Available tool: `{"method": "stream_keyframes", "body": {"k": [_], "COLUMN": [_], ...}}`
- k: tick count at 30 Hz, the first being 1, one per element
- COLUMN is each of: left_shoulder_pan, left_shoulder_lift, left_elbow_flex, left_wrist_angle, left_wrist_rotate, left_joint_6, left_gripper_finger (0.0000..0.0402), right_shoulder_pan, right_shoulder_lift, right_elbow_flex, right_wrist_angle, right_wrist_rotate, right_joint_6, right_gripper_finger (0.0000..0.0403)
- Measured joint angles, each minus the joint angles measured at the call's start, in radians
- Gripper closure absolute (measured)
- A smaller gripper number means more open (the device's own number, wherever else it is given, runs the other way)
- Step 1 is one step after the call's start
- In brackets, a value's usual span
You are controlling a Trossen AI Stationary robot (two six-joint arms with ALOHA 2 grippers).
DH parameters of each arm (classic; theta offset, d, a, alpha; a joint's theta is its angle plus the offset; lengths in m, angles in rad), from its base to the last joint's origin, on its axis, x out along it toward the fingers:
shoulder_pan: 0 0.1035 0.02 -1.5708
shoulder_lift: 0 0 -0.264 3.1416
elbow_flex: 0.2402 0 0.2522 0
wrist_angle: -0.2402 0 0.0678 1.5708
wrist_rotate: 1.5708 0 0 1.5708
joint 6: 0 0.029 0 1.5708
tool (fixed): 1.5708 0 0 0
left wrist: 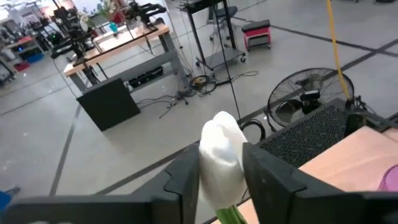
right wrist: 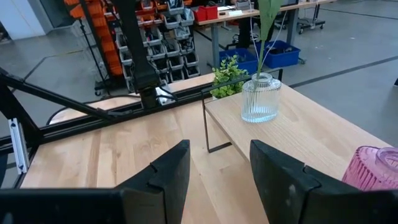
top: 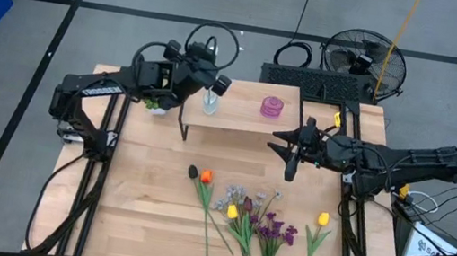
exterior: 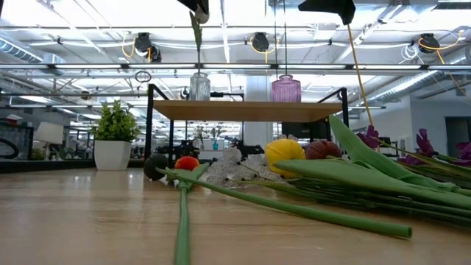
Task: Pick and place flowers into a vace then onto a shelf
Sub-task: Put the white tulip into the white vase, then put the black tulip into the white vase
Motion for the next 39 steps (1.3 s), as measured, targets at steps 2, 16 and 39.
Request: {"method": "stream_keyframes", "body": {"k": [2, 16, 39], "left_shoulder_pan": [0.0, -0.031, -0.373], "left_shoulder_lift": [0.0, -0.008, 0.101], "left_elbow_flex": [0.0, 0.095, 0.124], "left_wrist_angle": [0.0, 0.0, -0.563], "left_wrist_rotate": [-0.002, -0.012, 0.697], "left_joint_6": [-0.006, 0.077, -0.719], "left_gripper_finger": [0.0255, 0.0188, 0.0188], "right_shoulder_pan": [0.0, 0.0, 0.0], "right_shoulder_lift": [0.0, 0.0, -0.001], "right_elbow_flex": [0.0, 0.0, -0.083], "right_wrist_angle": [-0.001, -0.01, 0.012], "right_wrist_rotate": [0.0, 0.0, -0.054], "right_joint_6": [0.0, 0.0, 0.006], "right_gripper_finger": [0.0243, 0.0243, 0.0243]}}
